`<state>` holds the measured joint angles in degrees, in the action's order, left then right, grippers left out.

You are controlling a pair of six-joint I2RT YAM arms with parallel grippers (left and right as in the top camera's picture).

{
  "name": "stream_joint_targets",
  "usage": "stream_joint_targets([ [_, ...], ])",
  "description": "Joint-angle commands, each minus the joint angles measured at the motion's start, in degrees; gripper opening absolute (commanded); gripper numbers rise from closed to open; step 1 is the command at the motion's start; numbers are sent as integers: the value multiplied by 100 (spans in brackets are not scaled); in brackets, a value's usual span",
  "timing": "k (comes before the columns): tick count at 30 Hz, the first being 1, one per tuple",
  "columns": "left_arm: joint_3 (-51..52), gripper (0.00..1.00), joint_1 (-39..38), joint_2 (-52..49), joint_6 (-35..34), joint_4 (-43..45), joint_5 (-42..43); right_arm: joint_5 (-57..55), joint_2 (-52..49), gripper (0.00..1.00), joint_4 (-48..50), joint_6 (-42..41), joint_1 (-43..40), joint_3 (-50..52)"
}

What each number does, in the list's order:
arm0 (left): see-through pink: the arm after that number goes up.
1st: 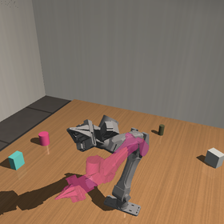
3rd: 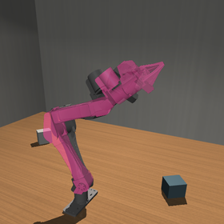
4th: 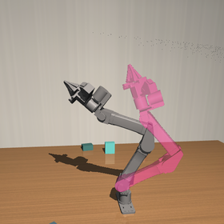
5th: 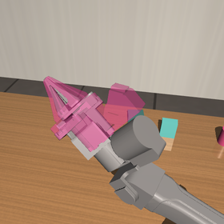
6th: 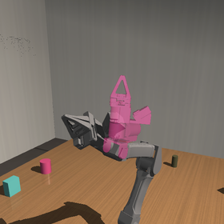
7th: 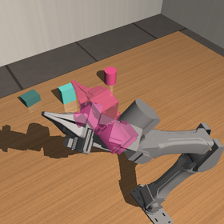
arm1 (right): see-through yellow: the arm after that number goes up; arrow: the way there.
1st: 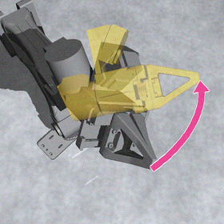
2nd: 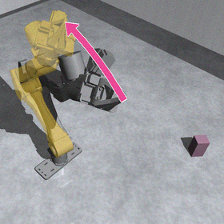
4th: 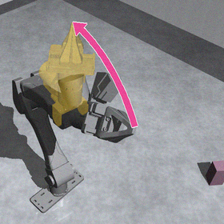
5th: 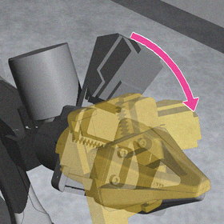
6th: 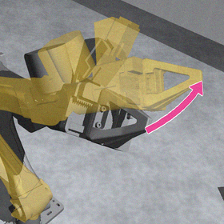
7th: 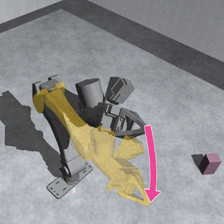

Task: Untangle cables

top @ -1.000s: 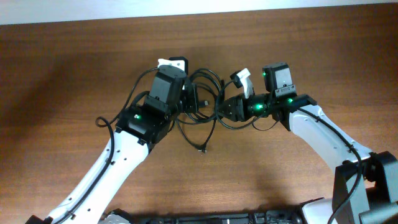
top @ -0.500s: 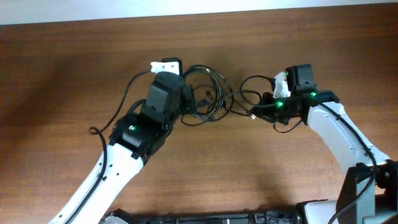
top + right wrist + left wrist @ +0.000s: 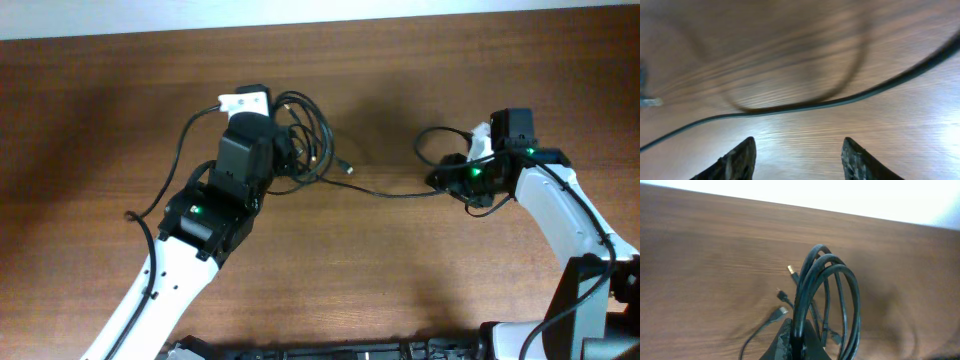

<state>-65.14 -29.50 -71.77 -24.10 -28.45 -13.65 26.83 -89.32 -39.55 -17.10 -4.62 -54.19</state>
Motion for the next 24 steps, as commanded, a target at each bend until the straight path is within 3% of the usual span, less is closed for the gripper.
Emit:
stream_joint_targets([
  [1, -149, 0, 4, -15, 1600, 33, 1690, 2793, -39, 66, 234, 1923, 11, 50],
  [3, -149, 0, 4, -245, 1626, 79, 2105, 3845, -39, 69, 378, 2452, 37, 50],
  [7, -149, 0, 2, -758, 1580, 358, 2820, 3799, -39, 75, 514, 2455, 348, 50],
  [11, -149, 0, 2, -986, 975, 592, 3108, 2345, -39, 80, 935, 1174, 761, 50],
  [14, -149, 0, -22, -986, 540, 732, 3110, 2341, -39, 80, 1370, 903, 1115, 50],
  [15, -149, 0, -72, -986, 450, 796, 3119, 2061, -39, 85, 1499, 632, 1239, 50],
  [19, -232, 0, -37, -713, 439, 1379, 3998, -1567, -39, 91, 1023, -1274, 1360, 50],
  [24, -284, 0, 1130, 505, 439, 833, 2977, -1674, -39, 92, 540, -1268, 442, 50],
])
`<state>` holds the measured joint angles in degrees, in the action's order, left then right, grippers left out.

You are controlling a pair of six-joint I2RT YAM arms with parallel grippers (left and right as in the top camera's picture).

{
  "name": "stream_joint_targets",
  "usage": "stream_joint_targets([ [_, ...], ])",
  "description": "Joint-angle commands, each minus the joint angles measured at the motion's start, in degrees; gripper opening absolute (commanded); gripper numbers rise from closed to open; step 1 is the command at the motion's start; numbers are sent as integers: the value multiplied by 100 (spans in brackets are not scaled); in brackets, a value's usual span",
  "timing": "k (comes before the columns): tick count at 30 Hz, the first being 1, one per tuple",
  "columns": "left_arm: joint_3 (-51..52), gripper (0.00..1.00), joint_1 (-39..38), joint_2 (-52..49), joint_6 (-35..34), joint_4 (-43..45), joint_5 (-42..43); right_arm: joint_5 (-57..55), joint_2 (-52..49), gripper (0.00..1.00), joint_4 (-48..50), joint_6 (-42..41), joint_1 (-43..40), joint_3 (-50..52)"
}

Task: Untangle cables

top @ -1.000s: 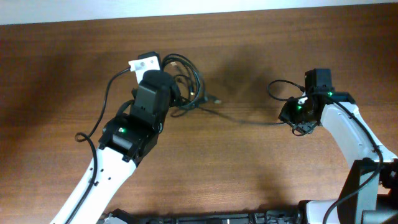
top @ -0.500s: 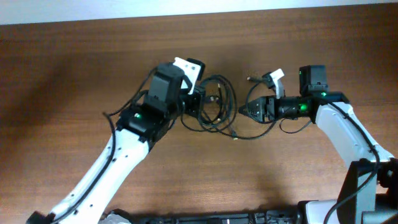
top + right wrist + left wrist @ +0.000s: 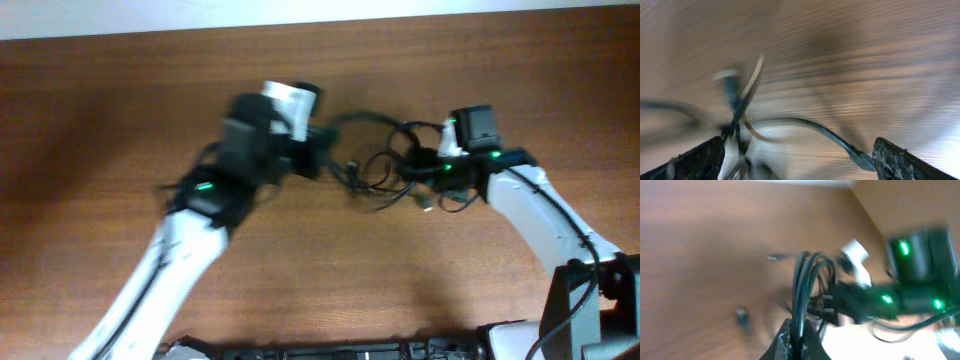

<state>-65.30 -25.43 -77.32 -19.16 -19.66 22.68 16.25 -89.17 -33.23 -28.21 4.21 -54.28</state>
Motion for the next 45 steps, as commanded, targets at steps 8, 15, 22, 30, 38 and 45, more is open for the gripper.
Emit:
stream_joint_targets([
  [8, -267, 5, 946, 1237, -52, -358, -713, -334, -55, 90, -247, 341, -584, 59],
  [15, -240, 12, 669, 1110, -81, -361, -308, 564, -55, 95, -345, 1300, -568, 59],
  [22, -208, 43, -103, -442, -79, -863, -1073, 562, -55, 95, -866, 1388, -573, 59],
  [30, -210, 57, -79, -988, -120, -1510, -2621, 496, -52, 95, -1244, 1600, -577, 59],
  [38, -181, 69, 577, -1001, -114, -2747, -2896, 31, 1456, 95, -1808, 1561, -1010, -863],
  [45, 254, 62, 573, -1790, -116, -2474, -2046, 474, 2017, 95, -1878, 1537, -28, -863],
])
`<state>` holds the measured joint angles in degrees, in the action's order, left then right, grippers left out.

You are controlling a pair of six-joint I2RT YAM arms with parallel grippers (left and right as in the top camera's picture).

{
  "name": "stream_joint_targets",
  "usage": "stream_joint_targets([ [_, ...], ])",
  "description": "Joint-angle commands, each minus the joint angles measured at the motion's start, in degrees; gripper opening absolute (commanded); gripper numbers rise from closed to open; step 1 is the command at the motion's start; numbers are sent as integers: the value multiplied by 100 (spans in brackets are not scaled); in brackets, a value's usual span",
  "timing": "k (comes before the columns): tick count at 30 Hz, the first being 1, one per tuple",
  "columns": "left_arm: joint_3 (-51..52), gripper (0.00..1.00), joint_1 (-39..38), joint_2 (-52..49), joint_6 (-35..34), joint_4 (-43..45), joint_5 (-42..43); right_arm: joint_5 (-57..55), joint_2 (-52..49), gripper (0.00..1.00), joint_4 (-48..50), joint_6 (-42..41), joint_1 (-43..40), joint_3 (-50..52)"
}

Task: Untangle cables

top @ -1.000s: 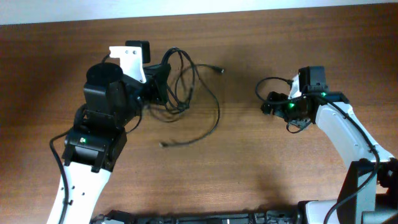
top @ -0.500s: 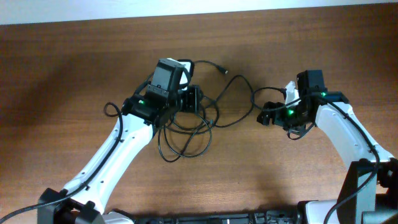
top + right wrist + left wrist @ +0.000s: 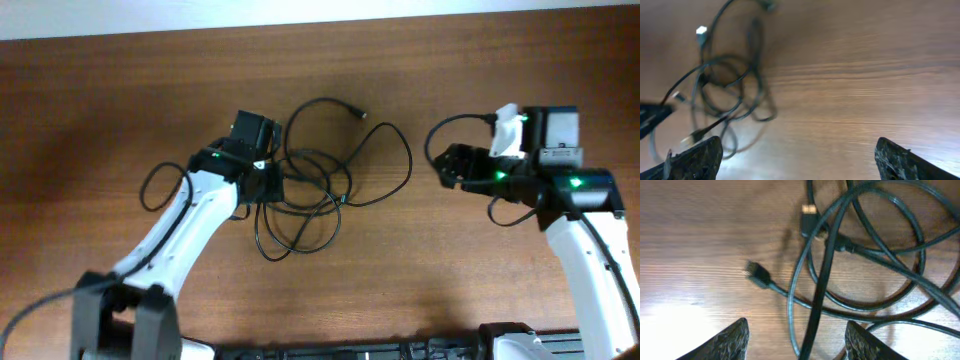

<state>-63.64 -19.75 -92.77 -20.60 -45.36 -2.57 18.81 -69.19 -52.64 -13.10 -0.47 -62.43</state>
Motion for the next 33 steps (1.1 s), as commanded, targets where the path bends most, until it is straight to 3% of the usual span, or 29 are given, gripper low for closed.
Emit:
stream_joint_targets([
  [1, 87, 59, 4, -367, 28, 140, 474, 219, 17, 97, 199, 28, 719, -46],
  [3, 87, 14, 4, -538, 28, 345, 474, -11, -175, 99, 684, 289, 1523, -46],
  [5, 83, 0, 4, -529, 28, 667, 476, -188, -621, 99, 1117, 393, 2103, -46],
  [7, 81, 0, 7, -527, 35, 852, 474, -282, -1292, 99, 1635, 787, 2599, -46],
  [11, 68, 0, 61, -525, 332, 879, 474, -601, -2612, 99, 2942, 774, 3093, -48],
  [14, -42, 0, 291, -518, 330, 861, 503, -599, -3169, 99, 3130, 774, 3259, -48],
  [16, -186, 0, 509, -503, 330, 896, 949, -625, -3539, 100, 3187, 776, 3432, -48],
  [18, -260, 0, 632, -503, 330, 999, 1292, -1163, -3775, 93, 3283, 772, 3550, -48],
  [22, -264, 0, 643, -503, 328, 1154, 1989, -1985, -4089, 91, 3720, 774, 3611, -48],
  [24, -264, 0, 643, -503, 286, 1145, 2138, -2114, -4249, 87, 4087, 313, 3611, -48],
  [26, -264, 0, 643, -503, 37, 1147, 2192, -2387, -4428, 73, 4306, -446, 3611, -48],
  [30, -271, 0, 664, -396, 28, 1145, 2177, -3147, -4577, 4, 3783, -1563, 3491, -48],
  [33, -409, 0, 1165, 164, 424, 1078, 1670, -3324, -4577, 4, 2855, -1978, 2780, -48],
])
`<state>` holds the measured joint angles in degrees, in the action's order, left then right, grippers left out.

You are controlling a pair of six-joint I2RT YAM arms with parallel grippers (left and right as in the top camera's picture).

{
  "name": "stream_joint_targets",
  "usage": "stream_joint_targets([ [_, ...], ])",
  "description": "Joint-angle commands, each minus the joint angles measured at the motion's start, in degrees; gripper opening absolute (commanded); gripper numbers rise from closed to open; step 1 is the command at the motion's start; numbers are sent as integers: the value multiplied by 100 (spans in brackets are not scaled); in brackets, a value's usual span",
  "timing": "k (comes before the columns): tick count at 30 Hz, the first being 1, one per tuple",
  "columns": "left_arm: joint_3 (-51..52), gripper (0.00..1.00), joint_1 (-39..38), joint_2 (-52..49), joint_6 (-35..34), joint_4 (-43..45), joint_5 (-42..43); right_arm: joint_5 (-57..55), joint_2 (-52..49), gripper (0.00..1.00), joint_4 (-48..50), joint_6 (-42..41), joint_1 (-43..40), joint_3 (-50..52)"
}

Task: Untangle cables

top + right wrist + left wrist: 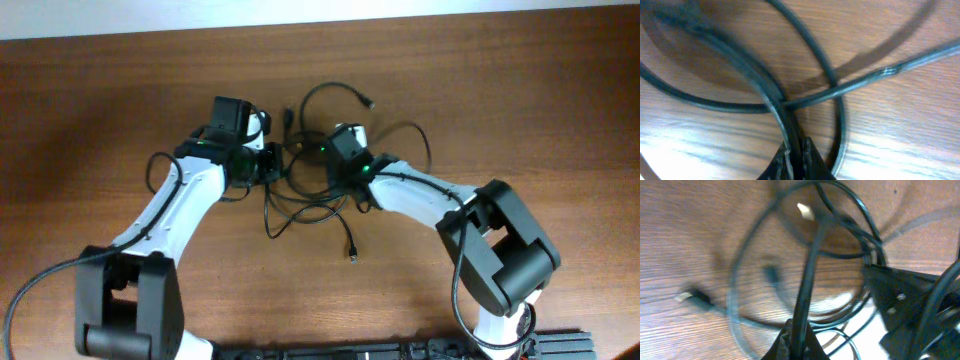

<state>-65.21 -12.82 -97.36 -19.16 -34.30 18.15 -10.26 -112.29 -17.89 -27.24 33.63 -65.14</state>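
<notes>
A loose tangle of black cables [310, 190] lies mid-table. My left gripper [270, 165] sits at its left edge, shut on a thick black strand [810, 275] that rises from its jaws [799, 339]. My right gripper [325, 152] is at the tangle's top, shut on another black strand [767, 95] where a thinner cable [880, 75] crosses it; its fingertips meet low in the wrist view [796, 150]. The two grippers are close together, and the right one's black body [905, 300] shows in the left wrist view.
Loose plug ends lie around the tangle: one at the back [370, 103], one near the left gripper [287, 115], one toward the front [352, 258]. A pale connector [804, 211] lies beyond the held strand. The wooden table [520, 120] stretches out on both sides.
Both grippers were open and are now shut on strands. The right arm has come from the table's right side to the top of the tangle. The left gripper sits slightly farther back.
First my left gripper held a coil of cable at the back left while the right stood open over a thin cable at the right. Then both were together mid-table. Later both were open, the cables spread loose. Now each is shut on a strand.
</notes>
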Motion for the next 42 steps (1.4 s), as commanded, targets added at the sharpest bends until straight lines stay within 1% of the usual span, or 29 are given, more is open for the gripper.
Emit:
stream_joint_targets([
  [1, -282, 0, 669, 798, 293, -26, -568, -442, -267, 4, -946, -564, -1014, 223],
  [3, -422, 0, 1329, 1274, 295, -17, -662, -437, -267, 4, -1445, -562, -1746, 223],
  [5, -566, 0, 1853, 1609, 299, 52, -664, -428, -267, 4, -1707, -496, -2214, 223],
  [7, -708, 0, 2396, 1985, 297, 378, -662, -136, -267, 4, -1816, -15, -2669, 223],
  [9, -872, 0, 2747, 2356, 295, 780, -662, 63, -267, 4, -1838, 245, -2804, 223],
  [11, -1045, 0, 2872, 2597, 295, 1014, -710, 61, -267, 4, -1882, 245, -2804, 223],
  [13, -1333, 0, 2992, 2815, 291, 1093, -1174, 162, -258, 5, -2059, 328, -2804, 223],
  [14, -1478, 0, 3025, 2918, 293, 1091, -1357, 289, -251, 16, -2138, 494, -2804, 223],
  [15, -1523, 0, 3025, 2992, 295, 1093, -1375, 420, -227, 30, -2236, 610, -2804, 221],
  [16, -1532, 0, 3025, 3060, 293, 1091, -1373, 498, -166, 35, -2321, 632, -2804, 219],
  [17, -1532, 0, 3023, 3086, 280, 1029, -1320, 931, -22, 43, -2328, 896, -2804, 219],
  [18, -1532, 0, 3010, 3069, 138, 861, -1187, 1569, 205, 49, -2317, 1213, -2804, 208],
  [19, -1532, 0, 3008, 3056, 140, 752, -1019, 1930, 424, 50, -2306, 1445, -2804, 201],
  [23, -1532, 0, 3008, 3040, 140, 664, -981, 2092, 1298, 50, -2400, 1528, -2802, 190],
  [24, -1532, 0, 3008, 3023, 146, 662, -984, 2444, 1759, 51, -2415, 1668, -2802, 190],
  [26, -1532, 0, 3010, 2907, 146, 710, -1034, 2837, 2258, 86, -2420, 1744, -2802, 190],
  [27, -1532, 0, 3010, 2837, 146, 761, -1051, 2852, 2496, 91, -2415, 1744, -2789, 190],
  [29, -1532, 0, 3010, 2695, 146, 907, -1051, 2852, 2988, 91, -2415, 1803, -2675, 190],
  [31, -1532, 0, 3008, 2498, 136, 1069, -1047, 2850, 3237, 91, -2413, 1803, -2492, 190],
  [33, -1532, 0, 3005, 2369, -160, 1023, -1121, 2850, 3296, 93, -2389, 1799, -2273, 190],
  [34, -1532, 0, 2975, 2345, -343, 975, -1283, 2850, 3285, 93, -2393, 1799, -2190, 190],
  [35, -1532, 0, 2876, 2343, -490, 892, -1639, 2852, 3285, 94, -2391, 1799, -2087, 190],
  [38, -1532, 0, 2350, 2350, -481, 879, -1932, 2850, 3285, 95, -2391, 1797, -1910, 190],
  [42, -1532, 0, 1368, 2343, -479, 872, -2787, 2848, 3287, 95, -2393, 1799, -1906, 190],
])
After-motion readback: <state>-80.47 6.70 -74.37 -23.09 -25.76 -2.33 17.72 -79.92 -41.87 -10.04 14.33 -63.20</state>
